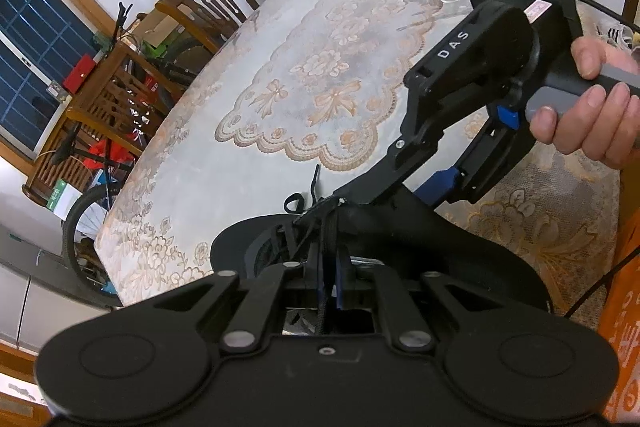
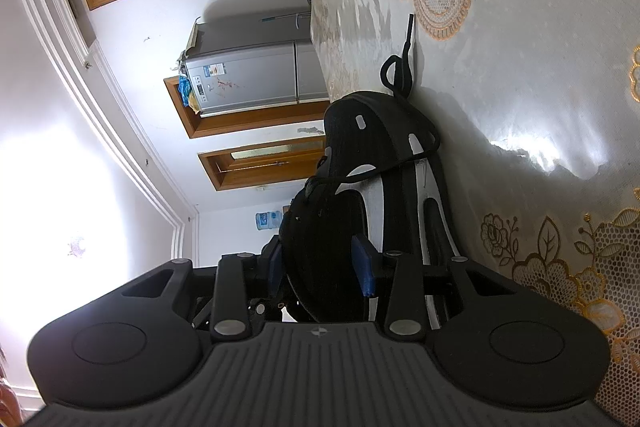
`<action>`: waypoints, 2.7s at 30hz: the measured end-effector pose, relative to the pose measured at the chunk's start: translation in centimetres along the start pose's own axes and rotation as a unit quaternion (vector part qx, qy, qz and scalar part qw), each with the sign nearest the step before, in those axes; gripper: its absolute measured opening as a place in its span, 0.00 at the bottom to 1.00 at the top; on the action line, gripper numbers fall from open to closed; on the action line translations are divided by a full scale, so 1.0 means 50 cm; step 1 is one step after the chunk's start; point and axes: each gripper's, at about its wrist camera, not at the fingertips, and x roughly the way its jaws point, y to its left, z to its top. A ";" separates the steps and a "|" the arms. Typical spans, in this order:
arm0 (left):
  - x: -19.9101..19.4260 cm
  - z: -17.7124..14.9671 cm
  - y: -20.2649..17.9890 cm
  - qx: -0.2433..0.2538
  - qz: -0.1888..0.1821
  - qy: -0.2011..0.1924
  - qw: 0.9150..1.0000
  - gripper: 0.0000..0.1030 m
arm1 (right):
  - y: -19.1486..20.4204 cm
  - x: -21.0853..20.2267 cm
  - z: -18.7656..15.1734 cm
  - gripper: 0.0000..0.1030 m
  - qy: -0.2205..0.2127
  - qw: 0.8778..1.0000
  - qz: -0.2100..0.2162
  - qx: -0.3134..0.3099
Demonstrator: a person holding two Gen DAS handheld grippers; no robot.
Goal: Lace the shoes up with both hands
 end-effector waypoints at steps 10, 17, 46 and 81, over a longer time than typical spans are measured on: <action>-0.010 0.002 0.000 0.002 -0.002 -0.008 1.000 0.06 | -0.001 0.001 0.000 0.38 0.000 1.000 0.000 0.000; -0.004 0.000 -0.003 0.003 -0.004 -0.003 1.000 0.07 | -0.002 -0.001 0.004 0.38 0.001 1.000 0.000 0.000; 0.073 0.007 -0.038 0.119 0.041 0.081 0.989 0.05 | 0.212 0.007 -0.092 0.45 -0.042 0.931 -0.171 -0.320; 0.004 0.023 0.081 -0.436 0.114 0.022 0.892 0.08 | 0.295 0.104 -0.025 0.29 0.062 0.783 -0.342 -0.515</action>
